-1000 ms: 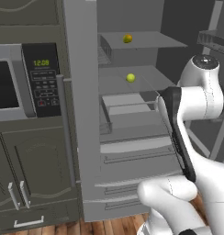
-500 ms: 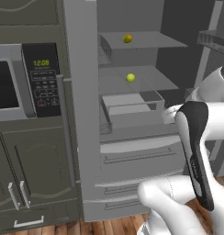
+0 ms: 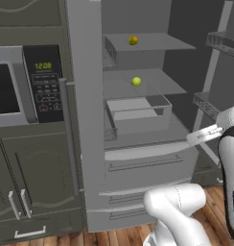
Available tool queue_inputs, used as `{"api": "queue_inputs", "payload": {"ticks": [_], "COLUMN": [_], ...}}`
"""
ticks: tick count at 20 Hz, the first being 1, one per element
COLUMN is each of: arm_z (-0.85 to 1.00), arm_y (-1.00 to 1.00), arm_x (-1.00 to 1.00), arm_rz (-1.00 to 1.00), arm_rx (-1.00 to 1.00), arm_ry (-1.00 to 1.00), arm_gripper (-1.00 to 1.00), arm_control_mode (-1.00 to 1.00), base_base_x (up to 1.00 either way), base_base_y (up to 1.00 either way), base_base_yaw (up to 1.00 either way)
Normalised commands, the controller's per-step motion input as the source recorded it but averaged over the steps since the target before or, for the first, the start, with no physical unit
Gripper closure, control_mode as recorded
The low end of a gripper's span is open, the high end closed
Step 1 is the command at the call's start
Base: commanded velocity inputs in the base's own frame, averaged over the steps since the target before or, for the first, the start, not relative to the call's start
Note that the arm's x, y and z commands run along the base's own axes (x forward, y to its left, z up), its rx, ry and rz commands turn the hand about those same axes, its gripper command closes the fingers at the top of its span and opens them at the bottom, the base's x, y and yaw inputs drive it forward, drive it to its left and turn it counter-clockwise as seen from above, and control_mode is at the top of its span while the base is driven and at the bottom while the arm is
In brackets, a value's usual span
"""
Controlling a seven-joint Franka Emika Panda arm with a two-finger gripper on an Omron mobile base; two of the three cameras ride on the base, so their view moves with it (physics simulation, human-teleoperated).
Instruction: Retrieve the mango and pear from the fridge and place them into the bowl on the dining table.
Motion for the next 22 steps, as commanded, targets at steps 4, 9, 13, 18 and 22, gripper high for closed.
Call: {"api": "queue_inputs", "payload": {"ticks": [4, 9, 13, 18, 22], "arm_z": [0.00, 0.00, 0.00, 0.00, 0.00], "arm_y": [-0.02, 0.06, 0.02, 0.00, 0.00], "arm_x": [-0.33, -0.15, 0.00, 0.08, 0.00], "arm_rz": [0.18, 0.04, 0.00, 0.00, 0.00], "arm_rx": [0.04, 0.00, 0.00, 0.00, 0.00], "arm_ry": [0.00, 0.00, 0.00, 0.00, 0.00], "arm_gripper": [-1.00, -1.00, -1.00, -1.00, -1.00], "arm_control_mode": [-1.00, -1.00, -1.00, 1.00, 1.00], "base_base_x": [0.00, 0.00, 0.00, 0.08, 0.16], "base_base_y": [0.00, 0.00, 0.00, 0.00, -0.04], "base_base_yaw": [0.00, 0.00, 0.00, 0.00, -0.05]}}
